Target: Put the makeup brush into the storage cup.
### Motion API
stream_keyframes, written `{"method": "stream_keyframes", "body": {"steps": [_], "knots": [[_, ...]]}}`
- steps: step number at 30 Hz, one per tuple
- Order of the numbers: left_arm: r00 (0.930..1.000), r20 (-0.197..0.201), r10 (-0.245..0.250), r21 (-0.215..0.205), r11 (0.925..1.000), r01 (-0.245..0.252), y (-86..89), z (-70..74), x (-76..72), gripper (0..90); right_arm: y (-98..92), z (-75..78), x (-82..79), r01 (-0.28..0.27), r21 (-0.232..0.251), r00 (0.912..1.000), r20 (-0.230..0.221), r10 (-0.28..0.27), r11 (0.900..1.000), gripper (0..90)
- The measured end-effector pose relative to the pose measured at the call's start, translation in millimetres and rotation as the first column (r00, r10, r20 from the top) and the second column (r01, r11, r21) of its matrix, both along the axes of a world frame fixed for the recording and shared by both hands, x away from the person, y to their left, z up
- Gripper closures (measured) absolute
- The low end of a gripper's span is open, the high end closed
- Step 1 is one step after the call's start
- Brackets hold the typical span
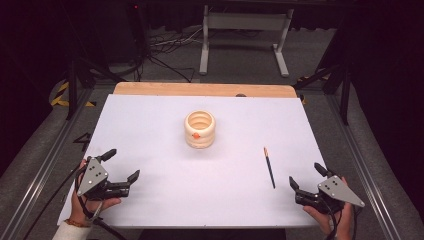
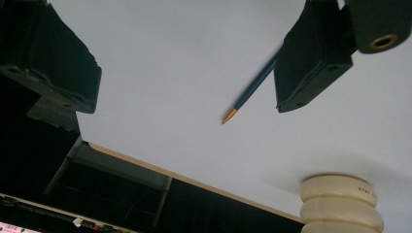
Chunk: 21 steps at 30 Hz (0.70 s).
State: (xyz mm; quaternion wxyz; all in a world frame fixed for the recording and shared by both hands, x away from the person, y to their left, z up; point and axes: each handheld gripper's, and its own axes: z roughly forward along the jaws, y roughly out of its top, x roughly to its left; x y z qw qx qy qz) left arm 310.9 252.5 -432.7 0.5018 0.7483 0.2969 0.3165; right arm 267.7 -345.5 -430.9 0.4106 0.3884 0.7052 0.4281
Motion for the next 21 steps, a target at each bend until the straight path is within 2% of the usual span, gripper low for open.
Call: {"method": "stream_keyframes", "body": {"steps": [10, 13, 16, 19, 21], "knots": [[0.9997, -0.025, 0.000, -0.008, 1.0000, -0.001, 2.3, -2.5, -0.5, 5.1, 0.1, 1.2, 2.3, 0.012, -0.005, 0.9996, -0.024, -0.012, 1.000, 10.6], [0.9994, -0.031, -0.013, -0.014, 0.9998, 0.012, 2.5, -2.6, 0.9, 5.1, 1.8, -0.3, 3.5, -0.011, 0.001, 0.9983, -0.057, 0.011, 1.000, 10.8], [0.9991, -0.031, -0.029, -0.019, 0.9994, 0.028, 2.6, -3.1, 0.0, 5.1, 3.0, 0.6, 4.2, 0.003, -0.011, 0.9973, -0.073, -0.004, 1.000, 10.6], [0.9991, -0.035, -0.024, -0.037, 0.9991, 0.023, 4.3, -3.0, 0.4, 5.1, 6.0, 7.4, 7.3, 0.006, -0.005, 0.9932, -0.116, -0.007, 1.000, 9.9], [0.9989, -0.043, -0.020, -0.043, 0.9989, 0.019, 5.4, -3.5, 1.5, 5.0, 9.9, 11.6, 9.6, 0.004, -0.024, 0.9904, -0.138, -0.007, 1.000, 9.9]]}}
